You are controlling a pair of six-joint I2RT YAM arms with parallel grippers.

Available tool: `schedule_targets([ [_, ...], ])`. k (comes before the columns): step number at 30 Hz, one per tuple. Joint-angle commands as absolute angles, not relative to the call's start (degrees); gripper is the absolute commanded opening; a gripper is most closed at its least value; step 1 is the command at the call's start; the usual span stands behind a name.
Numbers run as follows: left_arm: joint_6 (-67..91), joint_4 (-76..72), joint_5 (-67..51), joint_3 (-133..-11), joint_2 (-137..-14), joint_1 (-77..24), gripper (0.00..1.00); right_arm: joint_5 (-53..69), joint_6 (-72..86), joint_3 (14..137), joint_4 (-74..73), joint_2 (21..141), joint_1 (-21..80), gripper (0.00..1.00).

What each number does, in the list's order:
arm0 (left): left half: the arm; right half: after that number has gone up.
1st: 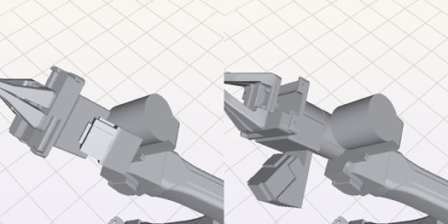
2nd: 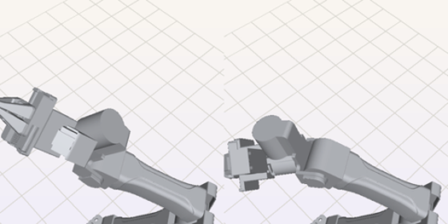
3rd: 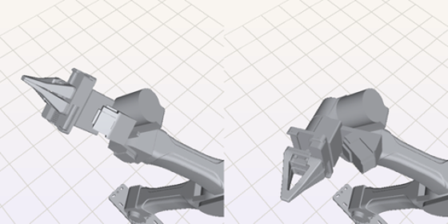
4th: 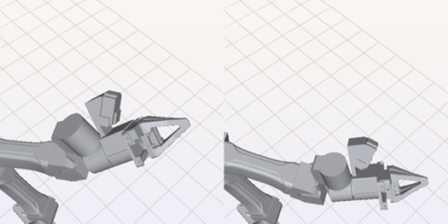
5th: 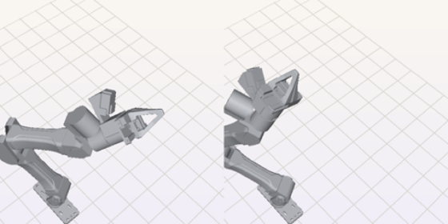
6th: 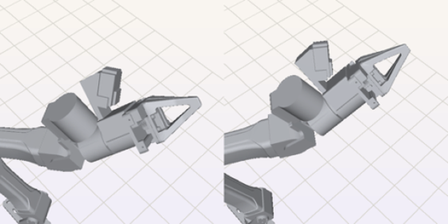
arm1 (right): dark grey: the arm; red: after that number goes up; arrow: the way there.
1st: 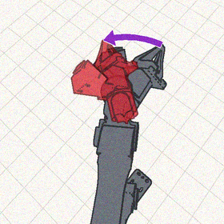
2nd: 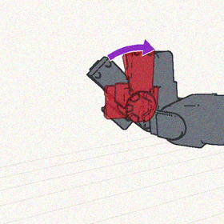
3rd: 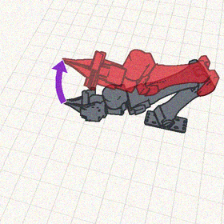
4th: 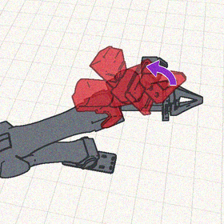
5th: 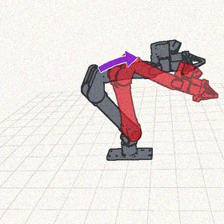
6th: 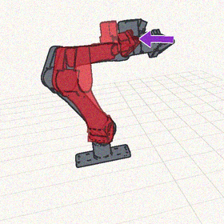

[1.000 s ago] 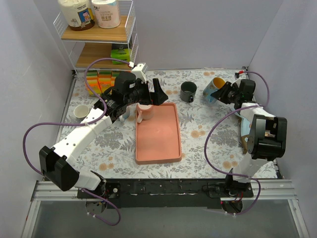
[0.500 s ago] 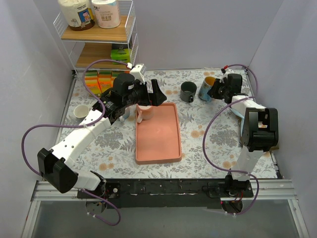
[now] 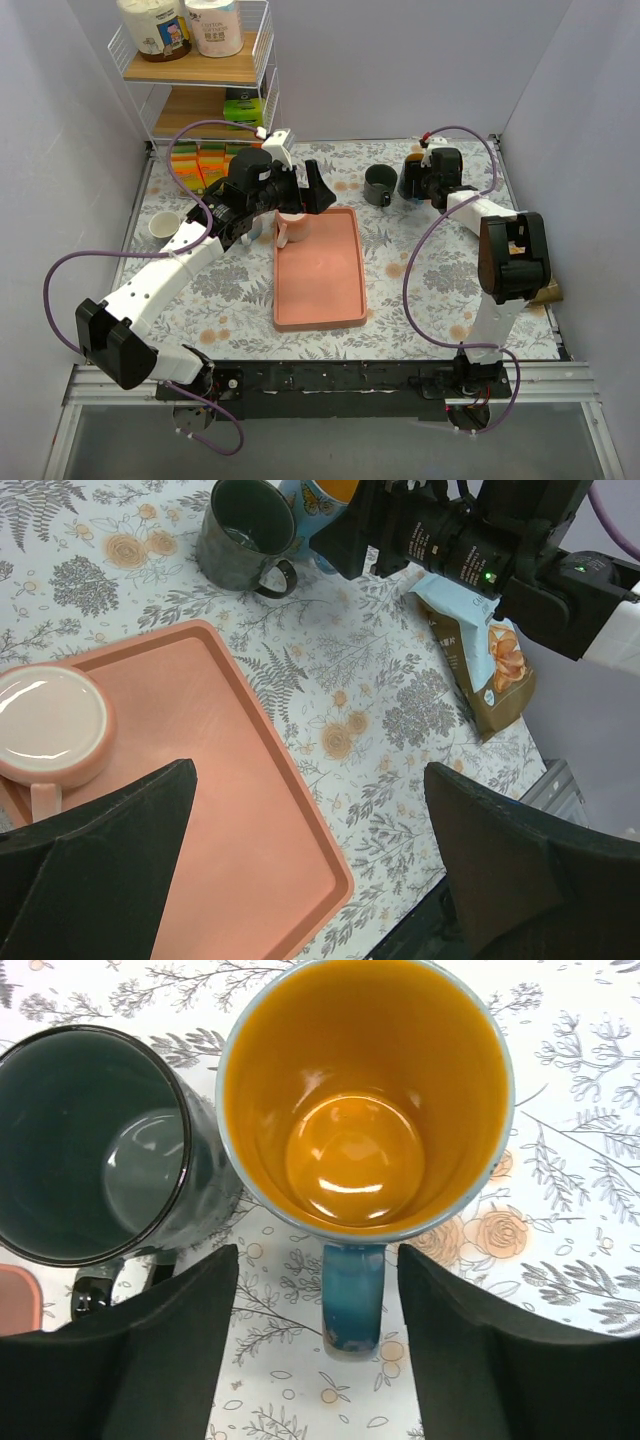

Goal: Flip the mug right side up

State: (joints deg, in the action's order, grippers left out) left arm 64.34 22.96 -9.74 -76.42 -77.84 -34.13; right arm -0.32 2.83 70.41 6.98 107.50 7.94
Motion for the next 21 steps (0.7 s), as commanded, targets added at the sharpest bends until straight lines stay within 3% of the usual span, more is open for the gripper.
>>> schedule_targets([
  [1, 63.98, 23.73, -8.09, -75.76, -75.41, -33.75, 0.98, -8.34, 2.81, 73.73, 5.2, 103.71, 8.17, 0.78],
  [7, 63.64, 24.08, -1.24, -74.89, -74.01, -33.75, 0.98, -9.32, 4.74, 75.15, 2.21, 99.68, 8.7, 0.96],
  [15, 61.87, 26.54, 4.65, -71.99, -74.18, -33.66, 0.98, -3.0, 9.66, 73.83, -3.33, 90.72, 8.7, 0.98],
  [21, 59.15, 25.22, 2.11, -64.09, -76.98, -33.4, 0.98, 5.09, 14.94, 72.42, -5.98, 85.97, 8.7, 0.96],
])
